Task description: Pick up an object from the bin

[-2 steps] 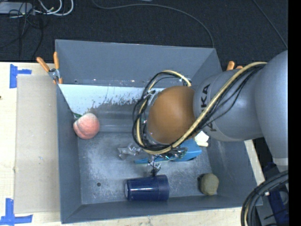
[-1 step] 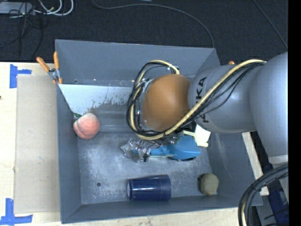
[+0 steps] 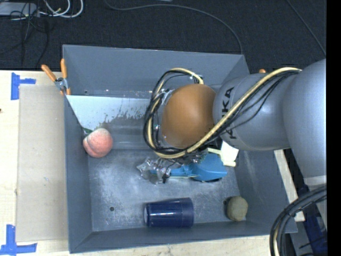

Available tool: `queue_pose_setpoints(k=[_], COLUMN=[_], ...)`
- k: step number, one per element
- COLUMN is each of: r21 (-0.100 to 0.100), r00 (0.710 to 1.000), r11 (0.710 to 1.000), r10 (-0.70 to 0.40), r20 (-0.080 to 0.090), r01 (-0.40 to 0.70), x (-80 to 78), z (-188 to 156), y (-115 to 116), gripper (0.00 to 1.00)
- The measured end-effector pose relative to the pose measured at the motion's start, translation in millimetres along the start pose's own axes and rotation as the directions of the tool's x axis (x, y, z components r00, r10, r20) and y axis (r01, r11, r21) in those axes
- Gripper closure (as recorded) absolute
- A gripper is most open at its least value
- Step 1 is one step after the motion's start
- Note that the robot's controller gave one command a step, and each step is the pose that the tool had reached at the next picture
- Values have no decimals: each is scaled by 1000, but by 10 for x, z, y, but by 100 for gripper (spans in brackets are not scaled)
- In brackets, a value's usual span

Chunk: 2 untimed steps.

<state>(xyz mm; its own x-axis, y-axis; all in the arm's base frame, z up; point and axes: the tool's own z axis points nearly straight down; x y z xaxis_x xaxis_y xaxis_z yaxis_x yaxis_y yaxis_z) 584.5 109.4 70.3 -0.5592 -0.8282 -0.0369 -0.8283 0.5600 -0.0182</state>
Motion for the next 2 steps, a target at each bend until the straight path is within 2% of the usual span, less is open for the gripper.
queue_pose_setpoints(k=[1, 2], r21=[-4, 8], r00=[1000, 1000], r11=[1000, 1000], r10=[-6, -27], r20=[-4, 8], r01=[6, 27], x=[-12, -96], z=[-592, -577], y=[-21, -208], gripper=[100, 100])
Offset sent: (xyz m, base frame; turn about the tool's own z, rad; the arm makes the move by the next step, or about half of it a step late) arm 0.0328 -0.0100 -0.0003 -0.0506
